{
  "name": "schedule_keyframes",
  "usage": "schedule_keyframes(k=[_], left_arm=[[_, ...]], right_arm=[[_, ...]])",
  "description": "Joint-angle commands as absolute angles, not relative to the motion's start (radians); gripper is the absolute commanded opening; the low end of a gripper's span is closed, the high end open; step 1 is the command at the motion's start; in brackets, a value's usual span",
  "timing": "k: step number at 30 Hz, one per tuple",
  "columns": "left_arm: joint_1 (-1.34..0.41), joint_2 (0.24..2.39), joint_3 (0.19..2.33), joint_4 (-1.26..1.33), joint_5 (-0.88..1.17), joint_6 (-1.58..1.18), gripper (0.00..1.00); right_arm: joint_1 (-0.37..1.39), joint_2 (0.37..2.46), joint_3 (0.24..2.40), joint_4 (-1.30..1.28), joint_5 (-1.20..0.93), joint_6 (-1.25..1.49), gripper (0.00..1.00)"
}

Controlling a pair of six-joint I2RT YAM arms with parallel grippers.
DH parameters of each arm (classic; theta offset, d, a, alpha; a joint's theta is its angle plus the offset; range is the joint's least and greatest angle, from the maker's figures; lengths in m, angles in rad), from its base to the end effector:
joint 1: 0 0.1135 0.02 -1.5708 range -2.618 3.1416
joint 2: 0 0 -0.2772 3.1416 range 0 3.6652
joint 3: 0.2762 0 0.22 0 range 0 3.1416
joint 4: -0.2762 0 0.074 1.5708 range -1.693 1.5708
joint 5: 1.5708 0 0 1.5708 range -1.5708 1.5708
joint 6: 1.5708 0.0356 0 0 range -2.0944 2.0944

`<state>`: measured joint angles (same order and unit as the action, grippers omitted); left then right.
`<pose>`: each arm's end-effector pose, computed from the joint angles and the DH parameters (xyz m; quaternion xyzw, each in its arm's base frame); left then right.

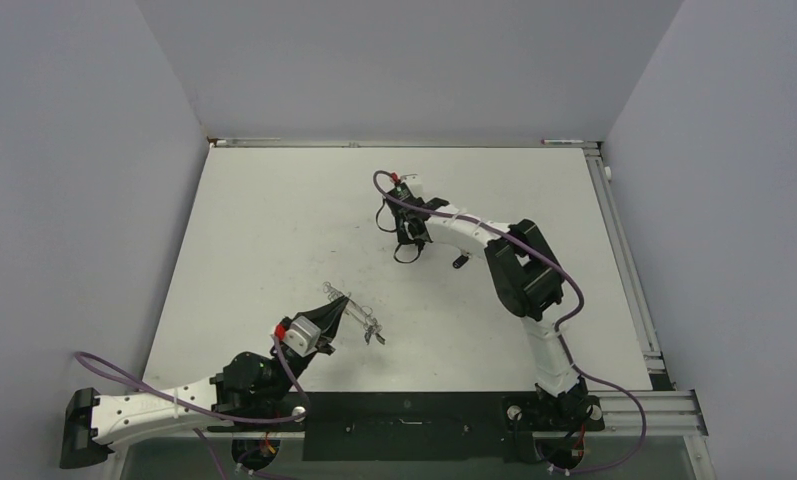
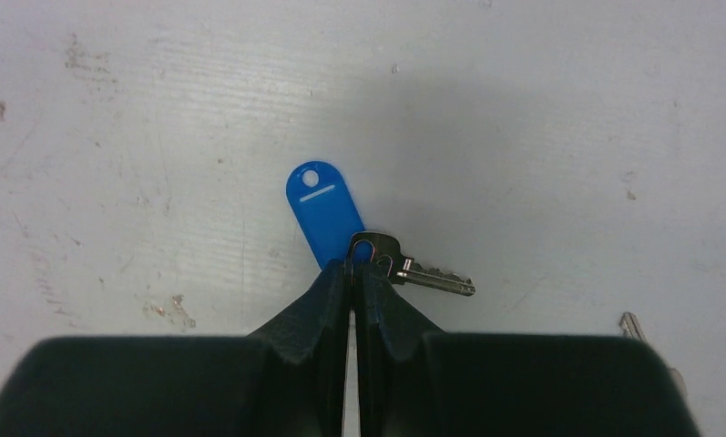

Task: Put the keys on the keyring

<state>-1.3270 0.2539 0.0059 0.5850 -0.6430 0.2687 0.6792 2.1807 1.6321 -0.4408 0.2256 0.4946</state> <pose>0.0372 -0.0612 0.2232 0.2129 0.5677 -0.2329 0.7603 0.3554 0.2767 0.1907 -0.0556 0.9509 0.0679 0.2969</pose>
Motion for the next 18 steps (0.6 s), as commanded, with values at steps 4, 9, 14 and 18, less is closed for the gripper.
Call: schedule_keyframes(k=[4, 9, 14, 18], left_arm=[[-1.328, 0.266, -0.049, 0.643, -0.633, 0.265, 0.00], [-1.328, 0.254, -0.050, 0.643, -0.622, 0.268, 0.00], [-1.328, 0.248, -0.052, 0.636, -0.620, 0.266, 0.00], [-1.328, 0.249, -0.052, 0.632, -0.621, 0.262, 0.00]], right_arm=[[0.735, 1.936, 1.503, -0.436, 0.190, 0.280, 0.05], [0.762, 1.803, 1.365, -0.375, 0.094, 0.182, 0.05], [0.774, 1.768, 1.239, -0.353, 0.021, 0.227, 0.08], [0.796, 1.743, 1.144, -0.317, 0.037, 0.278, 0.40]])
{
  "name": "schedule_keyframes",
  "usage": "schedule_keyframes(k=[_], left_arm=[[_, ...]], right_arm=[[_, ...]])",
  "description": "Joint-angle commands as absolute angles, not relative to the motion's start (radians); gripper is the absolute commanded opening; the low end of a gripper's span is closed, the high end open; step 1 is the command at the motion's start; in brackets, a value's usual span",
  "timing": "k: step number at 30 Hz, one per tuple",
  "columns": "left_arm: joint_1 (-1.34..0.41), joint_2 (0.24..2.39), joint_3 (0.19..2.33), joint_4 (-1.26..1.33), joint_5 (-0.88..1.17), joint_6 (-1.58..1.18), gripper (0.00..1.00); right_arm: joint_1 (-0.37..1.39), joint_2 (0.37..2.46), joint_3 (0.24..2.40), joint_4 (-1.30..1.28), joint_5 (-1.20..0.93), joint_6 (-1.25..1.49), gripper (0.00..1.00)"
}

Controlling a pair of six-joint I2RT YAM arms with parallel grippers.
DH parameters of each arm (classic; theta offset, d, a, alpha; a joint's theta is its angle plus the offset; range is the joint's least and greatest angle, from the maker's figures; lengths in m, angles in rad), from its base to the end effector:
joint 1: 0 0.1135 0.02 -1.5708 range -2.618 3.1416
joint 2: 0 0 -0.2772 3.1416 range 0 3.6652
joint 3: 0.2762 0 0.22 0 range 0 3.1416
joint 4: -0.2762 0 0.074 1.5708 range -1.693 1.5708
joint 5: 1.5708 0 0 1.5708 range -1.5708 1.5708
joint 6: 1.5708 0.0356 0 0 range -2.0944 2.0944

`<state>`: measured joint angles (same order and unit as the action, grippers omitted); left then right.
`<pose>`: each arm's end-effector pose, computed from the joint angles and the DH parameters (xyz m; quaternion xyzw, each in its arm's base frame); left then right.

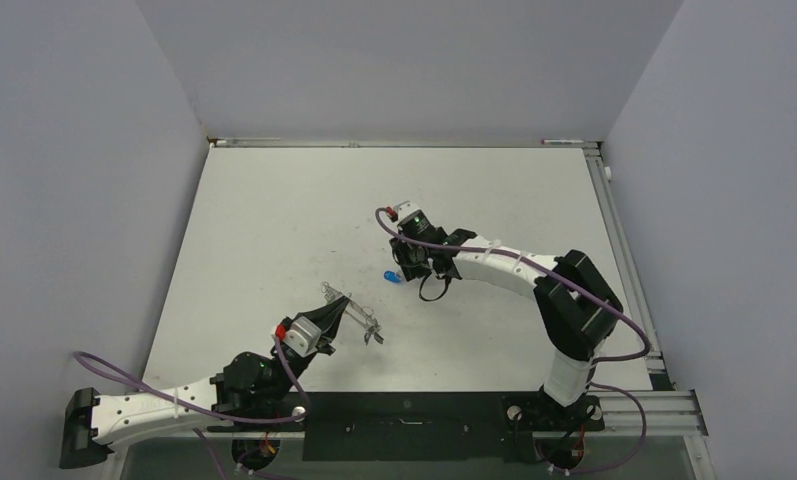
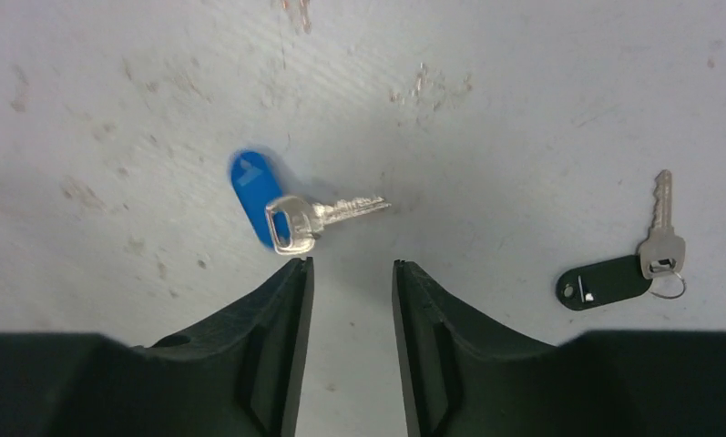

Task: Put the keys on the keyring

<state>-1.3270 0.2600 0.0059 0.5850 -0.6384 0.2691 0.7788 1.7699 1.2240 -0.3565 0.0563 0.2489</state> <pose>0.0373 -0.0619 0.2230 0.2167 0.5680 -0.2326 0.7592 0.2539 0.2478 0.2406 -0.2384 0.9138 0.1380 0.2986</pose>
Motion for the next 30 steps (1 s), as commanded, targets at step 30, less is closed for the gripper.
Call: schedule_keyframes(k=[30], left_arm=[[-1.328, 0.216, -0.049, 0.603, -0.663, 0.259, 0.00]], right_arm=[[0.760, 1.706, 0.935, 0.084, -0.145, 0.377, 0.34]])
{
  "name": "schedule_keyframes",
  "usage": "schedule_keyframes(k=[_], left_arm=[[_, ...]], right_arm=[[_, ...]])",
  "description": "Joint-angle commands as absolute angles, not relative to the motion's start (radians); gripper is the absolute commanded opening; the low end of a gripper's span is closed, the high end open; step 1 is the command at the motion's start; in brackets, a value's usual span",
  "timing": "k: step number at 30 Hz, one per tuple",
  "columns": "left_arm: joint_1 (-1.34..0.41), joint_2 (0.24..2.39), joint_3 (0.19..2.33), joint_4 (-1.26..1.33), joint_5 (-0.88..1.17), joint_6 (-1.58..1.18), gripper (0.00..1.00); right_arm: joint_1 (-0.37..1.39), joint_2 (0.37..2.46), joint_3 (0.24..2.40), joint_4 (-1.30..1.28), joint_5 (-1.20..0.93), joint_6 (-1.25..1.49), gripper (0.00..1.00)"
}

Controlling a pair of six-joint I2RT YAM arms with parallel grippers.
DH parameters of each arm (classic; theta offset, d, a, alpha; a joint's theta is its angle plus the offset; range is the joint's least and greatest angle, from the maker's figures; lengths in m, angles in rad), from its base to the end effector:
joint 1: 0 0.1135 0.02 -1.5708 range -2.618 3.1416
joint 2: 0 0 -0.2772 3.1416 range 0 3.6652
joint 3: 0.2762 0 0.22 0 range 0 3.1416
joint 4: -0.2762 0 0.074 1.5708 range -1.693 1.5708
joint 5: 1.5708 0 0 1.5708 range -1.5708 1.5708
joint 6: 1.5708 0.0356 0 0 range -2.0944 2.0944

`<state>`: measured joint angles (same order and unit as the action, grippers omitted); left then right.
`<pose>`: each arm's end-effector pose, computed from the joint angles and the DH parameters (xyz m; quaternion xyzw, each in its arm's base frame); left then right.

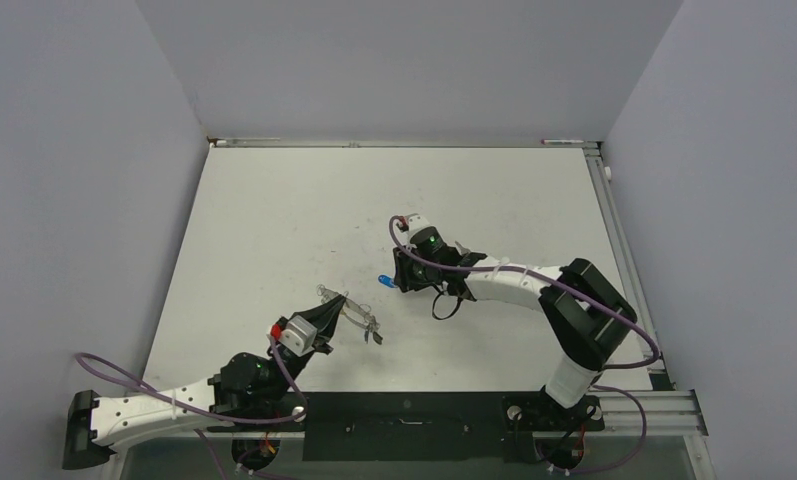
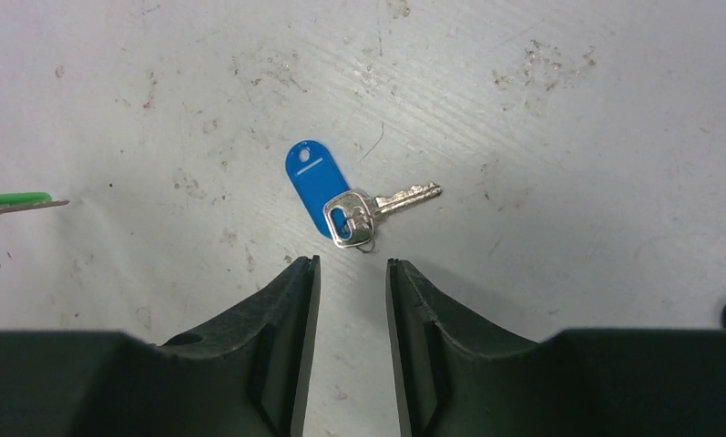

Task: Put the keys on the keyring

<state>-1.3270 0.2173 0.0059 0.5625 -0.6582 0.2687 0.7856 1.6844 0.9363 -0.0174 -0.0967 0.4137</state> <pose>0.0368 -0.0576 0.2226 0.2030 0.5681 -0.2318 0.7631 0.2282 0.2332 0.2131 -0.1885 0.8996 0.2576 0.2980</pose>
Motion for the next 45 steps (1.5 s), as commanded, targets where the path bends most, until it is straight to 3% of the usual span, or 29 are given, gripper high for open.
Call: schedule_keyframes(k=[1, 34, 38, 42, 45], left_arm=[[-1.328, 0.217, -0.049, 0.604, -0.663, 0.258, 0.00], [-1.327, 0.242, -0.051, 0.623, -0.670, 0.262, 0.00], [-1.327, 0.239, -0.051, 0.620, -0.669, 0.262, 0.00], [-1.327, 0.235, -0.051, 0.617, -0.669, 0.261, 0.00], [-1.327, 0.234, -0.051, 0.617, -0.669, 0.261, 0.00]], right_arm=[[0.759, 1.722, 0.942, 0.079, -0.151, 0.371, 0.33], [0.736, 1.822, 0.927, 0.120, -0.188, 0.368, 0.17], [0.734, 1.822, 0.913, 0.144, -0.200, 0.367, 0.18], [0.726, 1.822, 0.905, 0.165, -0.216, 0.370, 0.29], [0.721, 1.824, 0.904, 0.172, -0.221, 0.376, 0.30]])
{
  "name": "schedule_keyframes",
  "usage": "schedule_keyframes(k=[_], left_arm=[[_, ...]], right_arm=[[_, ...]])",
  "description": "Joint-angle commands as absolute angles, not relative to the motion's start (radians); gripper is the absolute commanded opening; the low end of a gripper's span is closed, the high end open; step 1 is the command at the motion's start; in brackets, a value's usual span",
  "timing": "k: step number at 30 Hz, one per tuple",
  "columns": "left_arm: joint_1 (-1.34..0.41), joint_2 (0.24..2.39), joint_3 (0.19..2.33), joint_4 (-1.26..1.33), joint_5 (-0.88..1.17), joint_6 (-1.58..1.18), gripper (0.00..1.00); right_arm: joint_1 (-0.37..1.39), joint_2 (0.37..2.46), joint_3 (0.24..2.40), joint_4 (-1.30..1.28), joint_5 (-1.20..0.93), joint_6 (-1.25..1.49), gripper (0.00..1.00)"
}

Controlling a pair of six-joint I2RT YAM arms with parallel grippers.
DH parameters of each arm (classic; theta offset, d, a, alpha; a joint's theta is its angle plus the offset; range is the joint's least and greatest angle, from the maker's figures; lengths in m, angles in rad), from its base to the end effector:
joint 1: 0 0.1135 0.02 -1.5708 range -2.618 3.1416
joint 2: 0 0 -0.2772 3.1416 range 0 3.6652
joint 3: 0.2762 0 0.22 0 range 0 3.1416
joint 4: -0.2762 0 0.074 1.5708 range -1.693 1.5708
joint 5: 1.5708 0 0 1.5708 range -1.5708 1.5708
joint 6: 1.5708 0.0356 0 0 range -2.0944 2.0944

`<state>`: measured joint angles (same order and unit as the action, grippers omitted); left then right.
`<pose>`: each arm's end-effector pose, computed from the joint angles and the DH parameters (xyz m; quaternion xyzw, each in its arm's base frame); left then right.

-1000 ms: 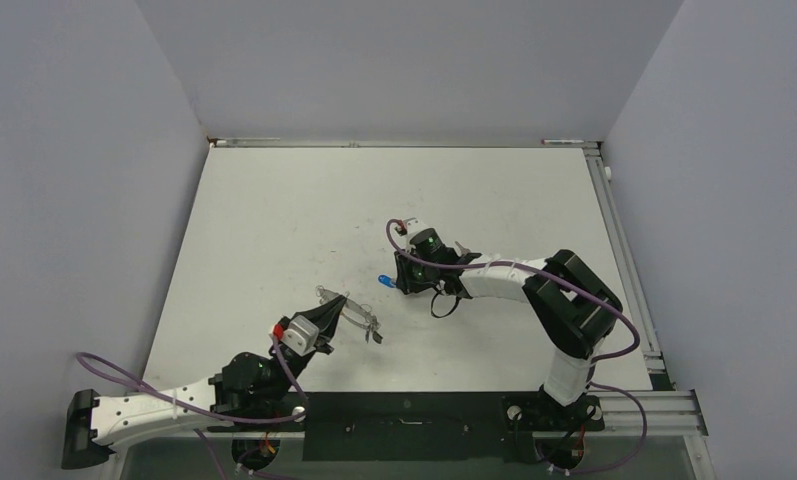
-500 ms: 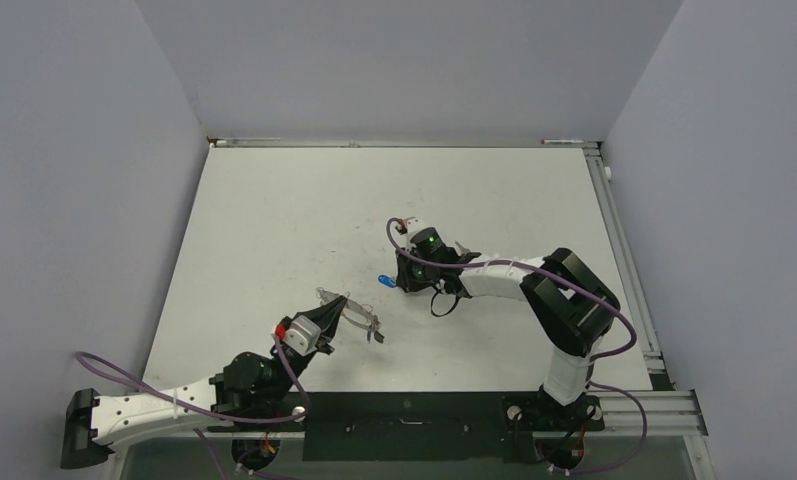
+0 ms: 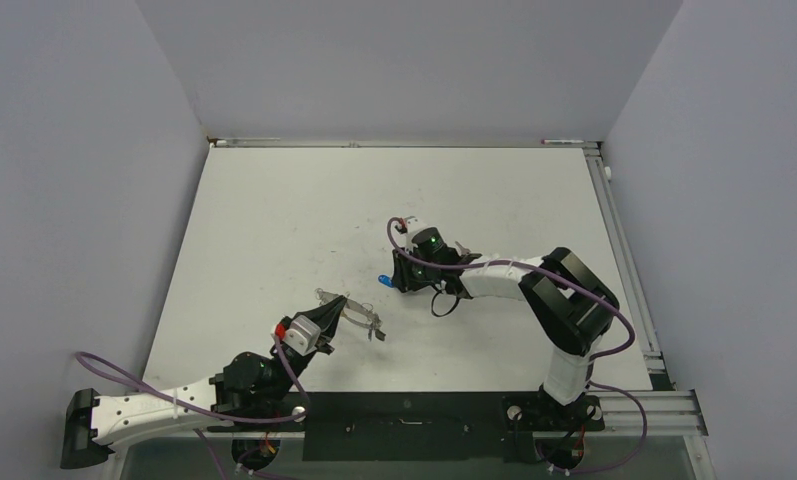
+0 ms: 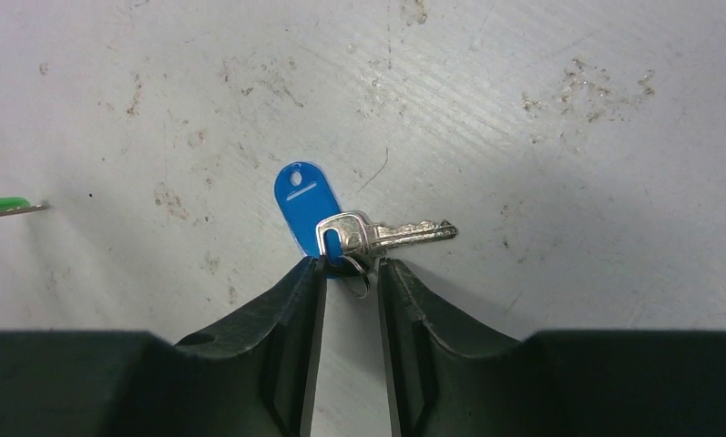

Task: Put the keys on the keyring

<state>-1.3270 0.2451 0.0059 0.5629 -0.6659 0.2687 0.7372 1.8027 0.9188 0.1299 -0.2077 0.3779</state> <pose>0.0377 -0.0603 0.2213 0.2098 0.5753 -0.2226 0.7586 0.2495 0.2364 0.1832 -0.2036 0.8908 0.2897 0.2848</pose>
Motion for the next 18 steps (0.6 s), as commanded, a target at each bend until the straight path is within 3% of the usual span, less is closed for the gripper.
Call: schedule_keyframes(k=[1, 10, 16, 18], left_arm=[[-1.327, 0.233, -0.051, 0.617, -0.669, 0.261, 0.00], [-1.327, 0.233, -0.051, 0.614, -0.670, 0.261, 0.00], [-1.326, 0.235, -0.051, 0.614, -0.670, 0.260, 0.00], [-1.327, 0.235, -0.050, 0.614, -0.671, 0.259, 0.00]], right_arm=[[0.721, 1.825, 0.904, 0.173, -0.222, 0.375, 0.30], [0.721, 1.814, 0.890, 0.171, -0.232, 0.379, 0.15], [0.721, 1.780, 0.890, 0.144, -0.227, 0.367, 0.13], [0.721, 1.766, 0.890, 0.134, -0.227, 0.360, 0.07]])
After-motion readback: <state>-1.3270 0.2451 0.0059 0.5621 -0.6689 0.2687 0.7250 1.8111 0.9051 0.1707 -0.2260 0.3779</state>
